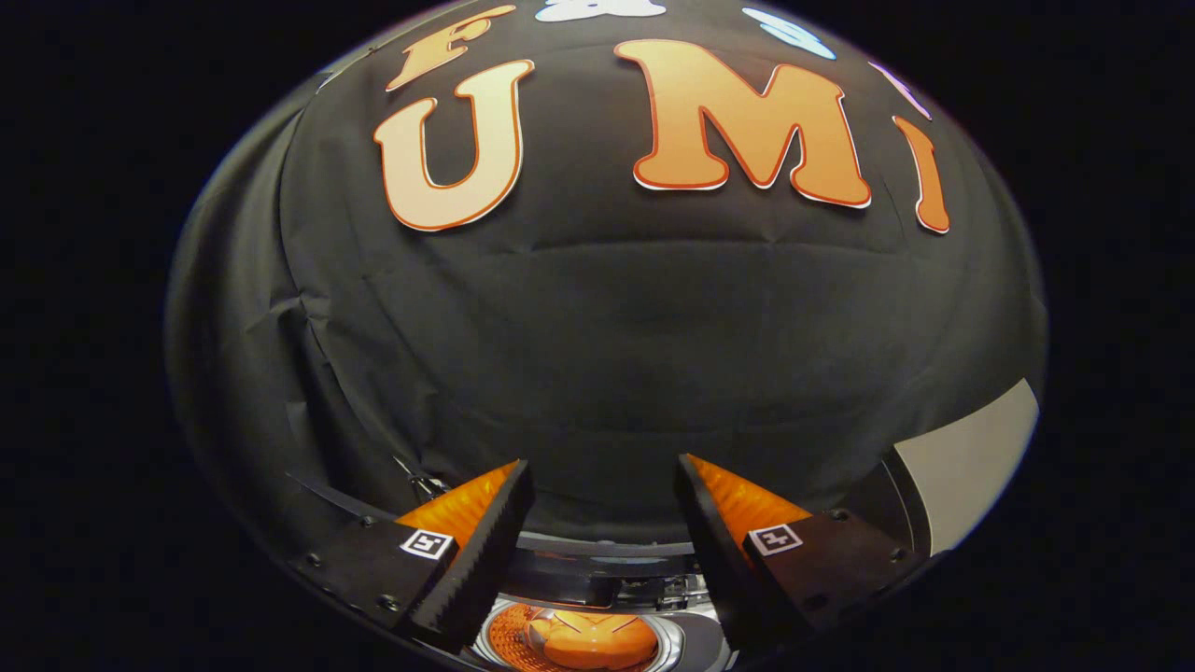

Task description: Put the clothes into the washing machine and then close the washing machine lid.

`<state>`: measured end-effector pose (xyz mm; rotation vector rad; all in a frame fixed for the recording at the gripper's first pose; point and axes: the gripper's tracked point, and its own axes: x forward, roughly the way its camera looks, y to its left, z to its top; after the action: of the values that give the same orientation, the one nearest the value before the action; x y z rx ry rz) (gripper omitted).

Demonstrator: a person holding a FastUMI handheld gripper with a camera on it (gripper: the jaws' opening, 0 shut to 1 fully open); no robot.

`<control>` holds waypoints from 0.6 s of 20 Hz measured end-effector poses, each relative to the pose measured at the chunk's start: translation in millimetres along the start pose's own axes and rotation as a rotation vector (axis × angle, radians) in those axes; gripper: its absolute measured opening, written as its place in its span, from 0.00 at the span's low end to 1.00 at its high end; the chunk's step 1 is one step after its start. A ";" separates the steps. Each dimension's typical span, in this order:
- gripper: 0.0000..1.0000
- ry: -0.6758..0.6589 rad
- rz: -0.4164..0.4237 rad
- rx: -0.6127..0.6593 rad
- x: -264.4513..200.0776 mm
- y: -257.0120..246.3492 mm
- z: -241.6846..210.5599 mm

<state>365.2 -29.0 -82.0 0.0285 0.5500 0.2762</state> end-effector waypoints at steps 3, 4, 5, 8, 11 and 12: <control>0.99 -0.014 0.000 -0.001 -11.0 0.0 -4.2; 0.99 -0.020 0.002 -0.003 -15.6 0.2 -4.8; 0.99 -0.027 0.004 -0.004 -21.3 2.0 -9.4; 0.99 -0.035 0.007 -0.008 -37.1 4.2 -19.7; 0.99 -0.036 0.008 -0.010 -53.5 5.3 -29.9; 0.99 -0.036 0.009 -0.012 -57.4 4.6 -35.6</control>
<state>298.7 -41.5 -82.4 0.0237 0.5129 0.2869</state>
